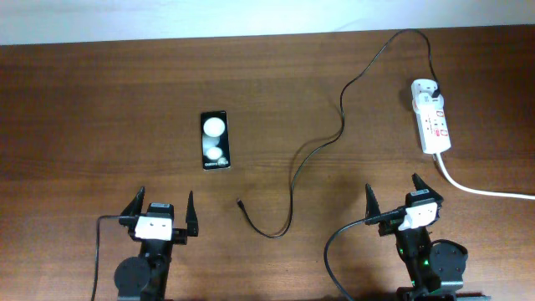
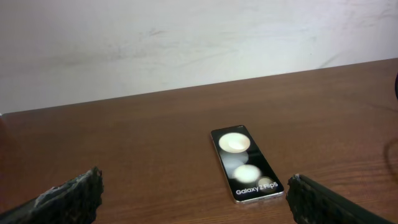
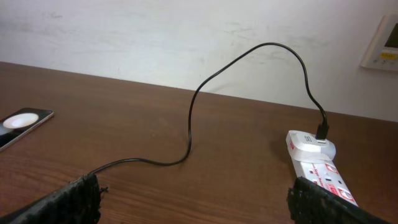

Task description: Plug charger to phone and switch on socket

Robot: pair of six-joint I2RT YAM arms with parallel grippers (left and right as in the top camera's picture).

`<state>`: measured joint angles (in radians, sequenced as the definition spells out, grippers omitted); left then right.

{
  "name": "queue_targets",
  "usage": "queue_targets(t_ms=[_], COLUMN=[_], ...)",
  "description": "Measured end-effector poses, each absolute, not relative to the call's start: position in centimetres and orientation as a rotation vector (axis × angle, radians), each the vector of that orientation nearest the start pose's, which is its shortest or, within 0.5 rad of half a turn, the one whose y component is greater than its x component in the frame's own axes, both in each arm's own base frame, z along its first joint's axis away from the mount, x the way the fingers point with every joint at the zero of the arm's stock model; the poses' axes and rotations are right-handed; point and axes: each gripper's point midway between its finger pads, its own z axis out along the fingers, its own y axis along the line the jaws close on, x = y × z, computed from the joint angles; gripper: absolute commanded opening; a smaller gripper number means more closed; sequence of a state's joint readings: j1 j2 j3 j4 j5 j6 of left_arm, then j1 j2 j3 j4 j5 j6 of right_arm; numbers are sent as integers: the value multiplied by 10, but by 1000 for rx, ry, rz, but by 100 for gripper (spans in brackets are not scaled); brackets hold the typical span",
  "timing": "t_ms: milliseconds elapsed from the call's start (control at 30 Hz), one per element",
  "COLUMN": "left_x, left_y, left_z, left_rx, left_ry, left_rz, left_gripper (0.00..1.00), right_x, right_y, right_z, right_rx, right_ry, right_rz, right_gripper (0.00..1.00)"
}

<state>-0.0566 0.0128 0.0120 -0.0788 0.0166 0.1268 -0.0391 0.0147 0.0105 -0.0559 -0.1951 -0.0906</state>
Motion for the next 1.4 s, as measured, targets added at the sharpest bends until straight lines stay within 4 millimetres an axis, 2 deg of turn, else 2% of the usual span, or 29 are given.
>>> queue_targets(t_ms=[1200, 1267, 1333, 1400], left_x=[246, 246, 246, 246], left_y=[-17, -17, -17, -17], left_z=[157, 160, 172, 172], left_rx=[164, 160, 147, 146], left_ry=[1642, 1630, 1581, 1595], left_rz=[40, 37, 29, 26], left_gripper=[99, 99, 99, 99], right_x=[245, 245, 245, 245], right_y=[24, 24, 24, 24], right_z=[162, 162, 162, 162], right_rx=[-191, -191, -191, -191], right_ry=[1619, 1619, 1619, 1619], right_rz=[60, 60, 60, 60], right_gripper=[99, 99, 99, 99])
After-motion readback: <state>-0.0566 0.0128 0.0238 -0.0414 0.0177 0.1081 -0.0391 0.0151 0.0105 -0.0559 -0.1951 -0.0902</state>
